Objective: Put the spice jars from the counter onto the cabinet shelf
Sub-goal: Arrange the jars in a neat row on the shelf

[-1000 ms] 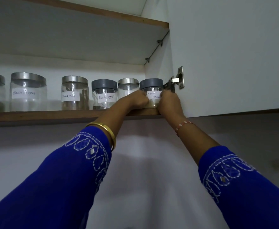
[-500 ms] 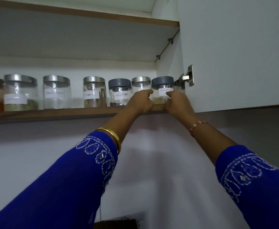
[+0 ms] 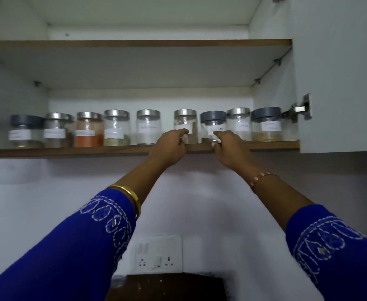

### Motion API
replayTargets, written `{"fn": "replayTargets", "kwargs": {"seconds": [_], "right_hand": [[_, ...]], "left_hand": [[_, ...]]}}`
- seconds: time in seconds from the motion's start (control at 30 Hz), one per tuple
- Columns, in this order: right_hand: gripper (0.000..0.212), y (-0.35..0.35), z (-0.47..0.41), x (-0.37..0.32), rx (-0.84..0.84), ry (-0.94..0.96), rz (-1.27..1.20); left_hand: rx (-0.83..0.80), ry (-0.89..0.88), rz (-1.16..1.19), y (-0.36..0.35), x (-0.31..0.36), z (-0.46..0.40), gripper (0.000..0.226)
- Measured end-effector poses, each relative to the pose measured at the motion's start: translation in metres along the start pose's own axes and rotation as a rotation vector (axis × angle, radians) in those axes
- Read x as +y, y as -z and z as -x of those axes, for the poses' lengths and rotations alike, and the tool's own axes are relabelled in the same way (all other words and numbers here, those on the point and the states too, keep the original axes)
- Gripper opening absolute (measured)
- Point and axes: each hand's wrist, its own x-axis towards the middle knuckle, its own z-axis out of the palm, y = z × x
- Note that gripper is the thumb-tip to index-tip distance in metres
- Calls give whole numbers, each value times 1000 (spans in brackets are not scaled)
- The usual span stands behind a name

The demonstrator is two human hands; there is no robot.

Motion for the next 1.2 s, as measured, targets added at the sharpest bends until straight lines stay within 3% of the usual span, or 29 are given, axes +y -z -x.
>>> {"fn": "replayTargets", "kwargs": {"seconds": [0.4, 0.73, 1.0, 1.2], "right_hand": [[39, -70, -11, -177, -41, 121, -155], [40, -146, -20, -317, -79, 206, -86], [38, -186, -32, -362, -132, 246, 39], [38, -190, -40, -369, -228, 245, 143]], "left_hand": [[78, 164, -204, 141, -150, 69, 44], [96, 141, -223, 215, -290, 102, 39], [46, 92, -222, 227, -350, 94, 24], [28, 61, -287, 229, -352, 84, 39]]}}
